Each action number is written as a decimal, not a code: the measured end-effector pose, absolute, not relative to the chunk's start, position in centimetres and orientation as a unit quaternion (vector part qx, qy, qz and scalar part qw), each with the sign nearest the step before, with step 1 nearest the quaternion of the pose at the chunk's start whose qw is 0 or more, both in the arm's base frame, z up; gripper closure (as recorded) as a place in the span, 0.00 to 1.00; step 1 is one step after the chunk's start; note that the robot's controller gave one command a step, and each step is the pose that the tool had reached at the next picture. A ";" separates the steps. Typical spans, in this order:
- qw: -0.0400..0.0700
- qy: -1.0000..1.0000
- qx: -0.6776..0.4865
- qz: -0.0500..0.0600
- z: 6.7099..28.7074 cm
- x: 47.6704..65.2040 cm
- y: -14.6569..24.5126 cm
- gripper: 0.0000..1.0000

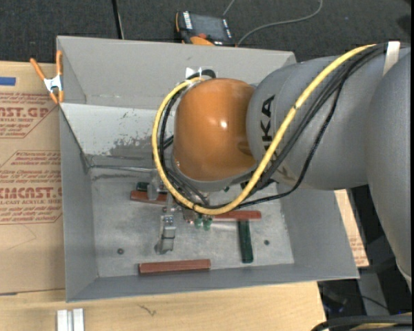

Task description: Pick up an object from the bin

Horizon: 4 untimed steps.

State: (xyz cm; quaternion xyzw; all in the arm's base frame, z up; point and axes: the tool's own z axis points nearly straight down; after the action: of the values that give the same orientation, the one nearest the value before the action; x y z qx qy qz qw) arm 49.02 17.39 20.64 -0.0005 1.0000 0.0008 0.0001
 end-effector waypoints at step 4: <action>0.002 0.956 -0.293 0.000 10.5 58.8 9.0 1.00</action>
Offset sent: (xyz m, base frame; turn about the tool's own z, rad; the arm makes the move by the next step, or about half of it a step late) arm 0.0199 -0.0580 -0.0468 -0.2096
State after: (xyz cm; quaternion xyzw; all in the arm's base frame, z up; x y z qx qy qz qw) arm 58.84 8.97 10.50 -0.2927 0.9562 0.0001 0.0023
